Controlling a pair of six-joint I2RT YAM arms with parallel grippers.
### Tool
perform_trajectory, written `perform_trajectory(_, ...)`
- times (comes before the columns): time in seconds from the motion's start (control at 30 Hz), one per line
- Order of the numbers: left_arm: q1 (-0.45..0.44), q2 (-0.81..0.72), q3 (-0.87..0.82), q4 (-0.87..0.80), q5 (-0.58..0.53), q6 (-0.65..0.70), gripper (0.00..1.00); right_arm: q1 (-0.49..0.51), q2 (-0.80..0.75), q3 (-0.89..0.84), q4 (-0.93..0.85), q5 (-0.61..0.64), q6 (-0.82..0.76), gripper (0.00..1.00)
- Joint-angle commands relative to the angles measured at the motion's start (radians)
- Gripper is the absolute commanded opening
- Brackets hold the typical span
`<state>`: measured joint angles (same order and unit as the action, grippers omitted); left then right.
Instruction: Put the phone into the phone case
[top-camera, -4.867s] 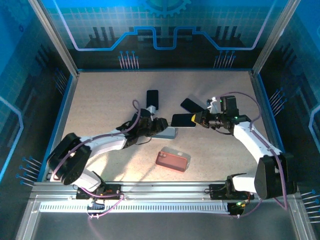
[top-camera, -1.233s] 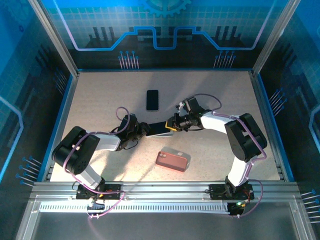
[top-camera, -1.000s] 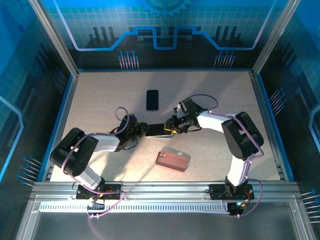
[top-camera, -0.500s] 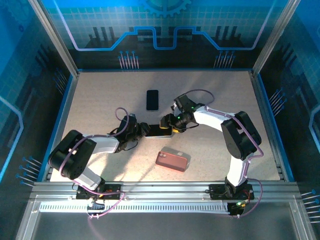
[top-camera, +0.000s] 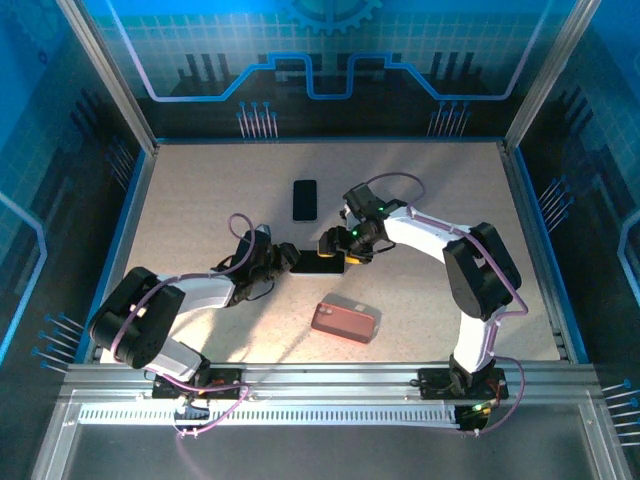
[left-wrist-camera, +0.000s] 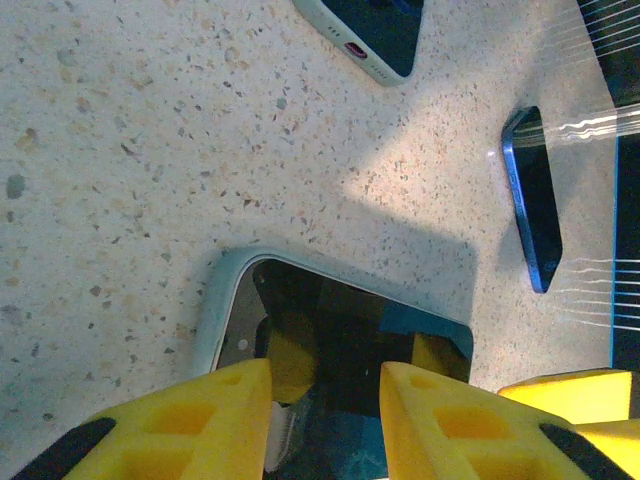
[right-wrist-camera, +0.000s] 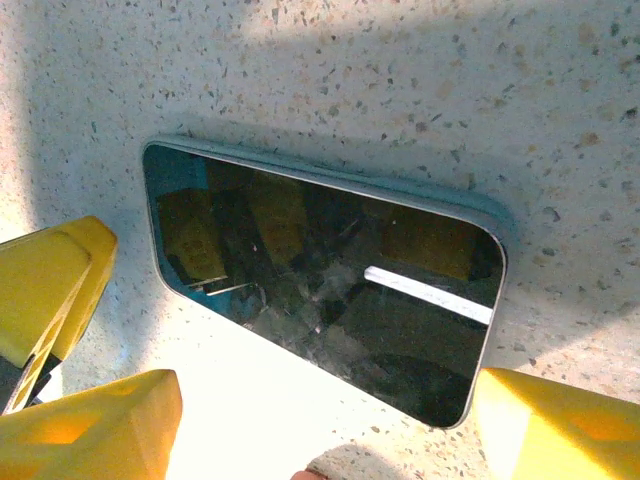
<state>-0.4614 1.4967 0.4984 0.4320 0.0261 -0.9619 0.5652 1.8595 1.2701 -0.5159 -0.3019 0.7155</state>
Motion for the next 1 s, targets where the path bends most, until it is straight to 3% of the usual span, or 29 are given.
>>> perform_trajectory(0.0,-0.006,-0.007,0.029,-0.022,-0.003,0.028,0.34,0.014,-0.018,0.017,-0.058,0.028,-0.027,0.78)
perform_trajectory(0.13,-0.011,0.009,0.041,-0.021,0.007,0.023,0.34,0.015,-0.047,-0.020,-0.044,0.031,-0.040,0.76)
perform_trajectory(0.23,-0.021,0.020,0.055,-0.024,0.002,0.023,0.34,0.018,-0.074,-0.060,-0.020,0.033,-0.054,0.65)
perform_trajectory(0.33,-0.030,0.029,0.074,-0.038,0.000,0.022,0.34,0.023,-0.098,-0.101,0.005,0.036,-0.063,0.42)
perform_trajectory(0.4,-0.037,0.037,0.088,-0.040,-0.003,0.020,0.34,0.022,-0.107,-0.122,0.010,0.038,-0.069,0.20)
perform_trajectory(0.47,-0.047,0.046,0.104,-0.045,-0.013,0.029,0.34,0.023,-0.111,-0.135,0.011,0.047,-0.081,0.07)
perform_trajectory(0.6,-0.050,0.075,0.138,-0.064,-0.017,0.024,0.34,0.022,-0.108,-0.151,0.020,0.060,-0.095,0.00)
perform_trajectory(0.97,-0.050,0.117,0.181,-0.103,-0.016,0.009,0.33,0.023,-0.060,-0.153,0.038,0.058,-0.117,0.00)
